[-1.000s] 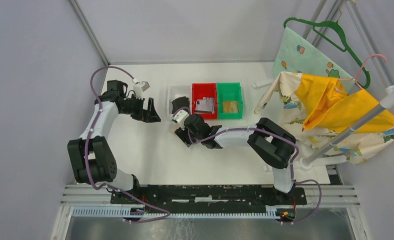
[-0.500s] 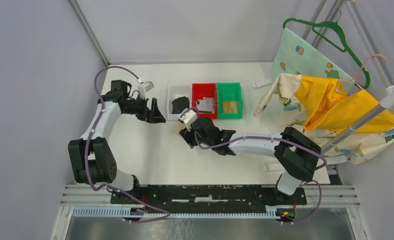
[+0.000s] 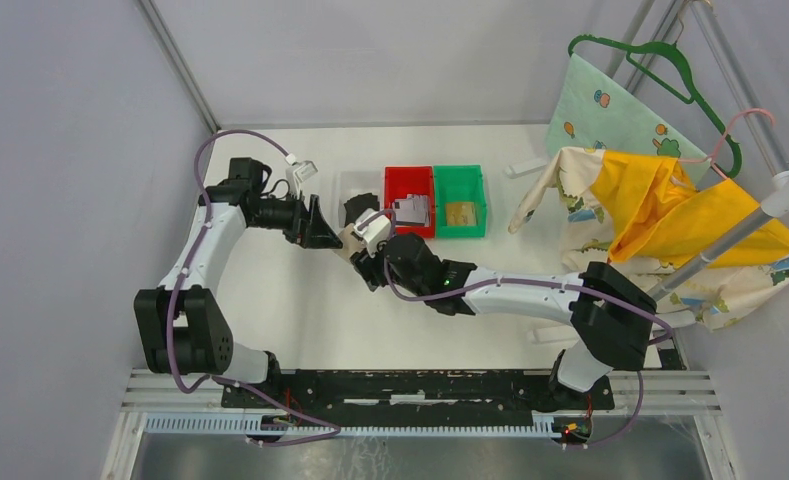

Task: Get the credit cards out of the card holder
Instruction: Pick up the card holder from the center of the board.

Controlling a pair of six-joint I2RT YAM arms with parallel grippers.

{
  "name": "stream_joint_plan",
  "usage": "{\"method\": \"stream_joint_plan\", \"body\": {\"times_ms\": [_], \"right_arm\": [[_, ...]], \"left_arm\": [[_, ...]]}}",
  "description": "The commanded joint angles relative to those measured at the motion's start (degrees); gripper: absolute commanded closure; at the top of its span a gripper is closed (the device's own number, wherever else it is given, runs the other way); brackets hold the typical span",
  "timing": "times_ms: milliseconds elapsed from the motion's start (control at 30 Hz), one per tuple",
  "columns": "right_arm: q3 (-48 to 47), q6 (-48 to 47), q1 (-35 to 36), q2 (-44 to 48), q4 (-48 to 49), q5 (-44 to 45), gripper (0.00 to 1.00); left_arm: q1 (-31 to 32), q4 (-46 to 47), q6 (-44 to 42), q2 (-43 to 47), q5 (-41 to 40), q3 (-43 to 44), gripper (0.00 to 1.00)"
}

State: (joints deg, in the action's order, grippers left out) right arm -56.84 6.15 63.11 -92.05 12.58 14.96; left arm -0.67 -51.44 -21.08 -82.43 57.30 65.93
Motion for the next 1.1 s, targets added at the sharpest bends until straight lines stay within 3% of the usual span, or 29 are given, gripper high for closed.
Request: {"method": "stream_joint_plan", "body": {"times_ms": [0, 400, 467, 600, 733, 800, 1067], "right_arm": [[-4.05, 0.67, 1.02, 3.10, 5.13, 2.46, 0.39], [-5.55, -0.86, 3.06, 3.46, 6.60, 5.03, 0.39], [-5.79, -0.84, 3.23, 3.13, 6.91, 5.16, 0.39], [-5.98, -0.37, 3.35, 2.67, 7.39, 5.50, 0.34], [-9.39, 4.22, 1.60, 2.18, 3.15, -2.19, 0.10], [-11.40, 5.96, -0.04, 3.13, -1.05, -7.46, 0.02], [-2.25, 10.15, -9.77, 15.12, -2.38, -31.26, 0.02]], "left_arm": [[-0.03, -3.54, -1.09, 0.53, 5.92, 2.80, 0.13], [-0.04, -4.36, -0.81, 0.26, 6.21, 2.50, 0.16], [-0.04, -4.91, -0.90, 0.74, 7.12, 2.45, 0.23], [-0.05, -9.52, -4.59, 1.00, 8.98, 3.95, 0.61], [-0.04, -12.64, -6.48, 0.50, 9.07, 5.88, 0.93], [-0.06, -13.69, -7.63, 0.23, 8.58, 6.65, 0.98], [-0.11, -18.41, -16.46, 1.65, 9.02, 7.52, 0.98]]}}
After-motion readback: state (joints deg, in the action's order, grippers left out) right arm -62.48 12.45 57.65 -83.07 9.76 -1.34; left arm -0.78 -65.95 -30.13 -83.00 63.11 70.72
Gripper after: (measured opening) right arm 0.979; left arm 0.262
